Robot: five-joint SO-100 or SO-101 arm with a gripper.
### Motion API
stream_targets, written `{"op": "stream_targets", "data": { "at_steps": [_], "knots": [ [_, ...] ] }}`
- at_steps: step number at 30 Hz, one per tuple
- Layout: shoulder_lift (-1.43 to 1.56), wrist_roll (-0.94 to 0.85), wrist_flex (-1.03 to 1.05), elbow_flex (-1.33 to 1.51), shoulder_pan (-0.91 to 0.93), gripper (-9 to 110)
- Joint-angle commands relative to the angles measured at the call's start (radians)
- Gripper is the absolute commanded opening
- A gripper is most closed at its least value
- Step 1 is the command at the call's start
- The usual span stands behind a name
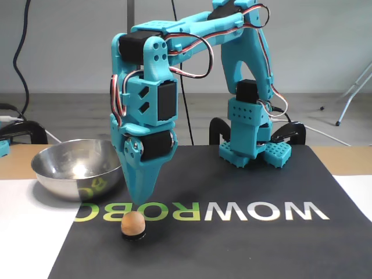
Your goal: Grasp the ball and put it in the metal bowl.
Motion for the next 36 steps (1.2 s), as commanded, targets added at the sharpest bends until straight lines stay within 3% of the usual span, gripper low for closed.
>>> {"op": "stream_targets", "data": {
  "at_steps": [1,27,33,36],
  "knots": [
    [0.015,0.002,-0.014,-0.041,-0.009,1],
    [0.011,0.0,-0.04,-0.041,-0.017,1],
    [0.011,0.003,-0.04,-0.04,-0.015,21],
    [0.011,0.003,-0.038,-0.037,-0.014,24]
  ]
}}
